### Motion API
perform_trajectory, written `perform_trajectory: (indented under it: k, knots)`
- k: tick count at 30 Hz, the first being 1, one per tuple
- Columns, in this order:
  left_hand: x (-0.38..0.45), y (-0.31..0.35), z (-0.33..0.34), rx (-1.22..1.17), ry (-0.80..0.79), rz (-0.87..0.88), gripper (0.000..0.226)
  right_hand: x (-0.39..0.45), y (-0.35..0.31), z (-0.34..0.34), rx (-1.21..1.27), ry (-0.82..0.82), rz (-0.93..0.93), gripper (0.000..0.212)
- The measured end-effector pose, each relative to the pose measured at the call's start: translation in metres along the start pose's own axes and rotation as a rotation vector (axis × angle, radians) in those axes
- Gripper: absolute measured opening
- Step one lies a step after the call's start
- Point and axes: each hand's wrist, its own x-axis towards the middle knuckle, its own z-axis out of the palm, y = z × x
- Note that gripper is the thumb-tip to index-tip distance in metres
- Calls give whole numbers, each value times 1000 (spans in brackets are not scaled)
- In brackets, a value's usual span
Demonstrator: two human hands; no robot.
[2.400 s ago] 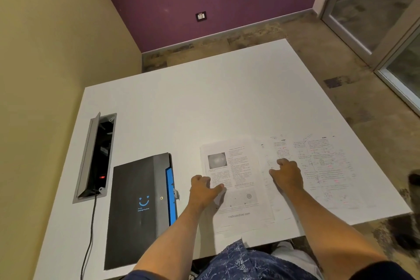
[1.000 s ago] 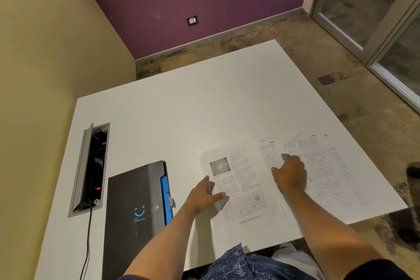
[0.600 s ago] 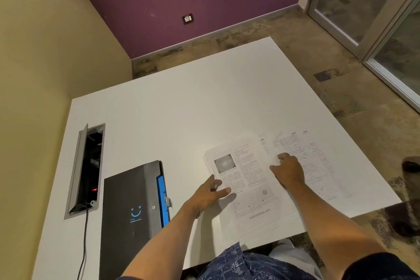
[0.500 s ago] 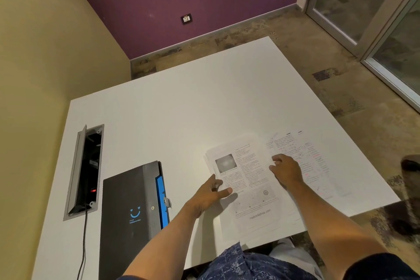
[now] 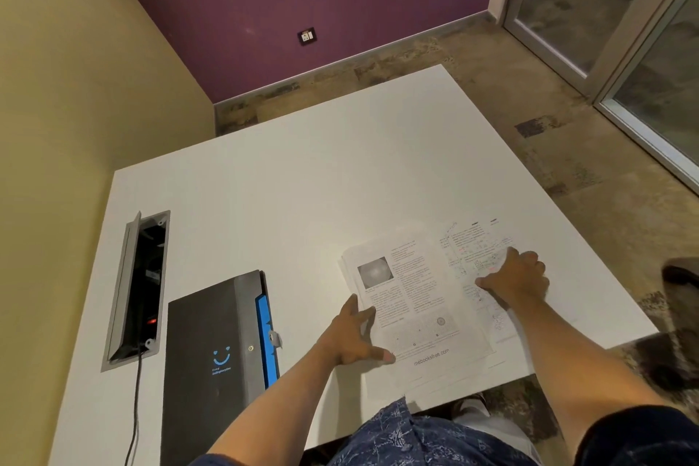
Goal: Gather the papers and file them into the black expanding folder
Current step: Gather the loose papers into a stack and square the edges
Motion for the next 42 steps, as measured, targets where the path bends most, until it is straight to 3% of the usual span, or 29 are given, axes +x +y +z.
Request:
perform_trajectory:
  k: [4,6,9,12,15,18,21,23,25,29,31,36,42]
  knots:
    - [2,3,-3,-141,11,6,137,3,-4,-1,64,-11,5,89]
    - [5,3,-6,-134,13,31,126,1,-5,2,147,-5,-15,78]
    - [5,9,-9,-112,13,88,92,-5,-6,11,281,-13,-106,53]
    - [8,4,-9,-110,6,79,91,-8,-5,22,384,-84,-195,36]
    - [6,4,-9,-1,-10,77,102,-9,-4,22,279,39,-233,43]
    - [2,6,-7,12,24,43,108,-9,-7,14,72,158,-61,71]
    - [5,5,-3,-103,40,32,106,-8,-9,10,130,55,7,79]
    - [6,6,-6,-157,48,37,93,-4,-10,11,215,1,-13,76]
    - [9,5,-10,-228,59,53,79,-2,-10,12,336,-47,-29,68]
    - [6,5,-10,-367,55,55,78,-10,-12,20,432,-120,-82,36]
    - [7,1,-8,-415,50,69,76,-16,-16,23,430,-138,-134,30]
    - [7,1,-8,-529,25,73,78,-33,-22,27,493,-150,-288,31]
    - [5,2,-6,-591,22,54,94,-36,-26,33,961,-446,-202,46]
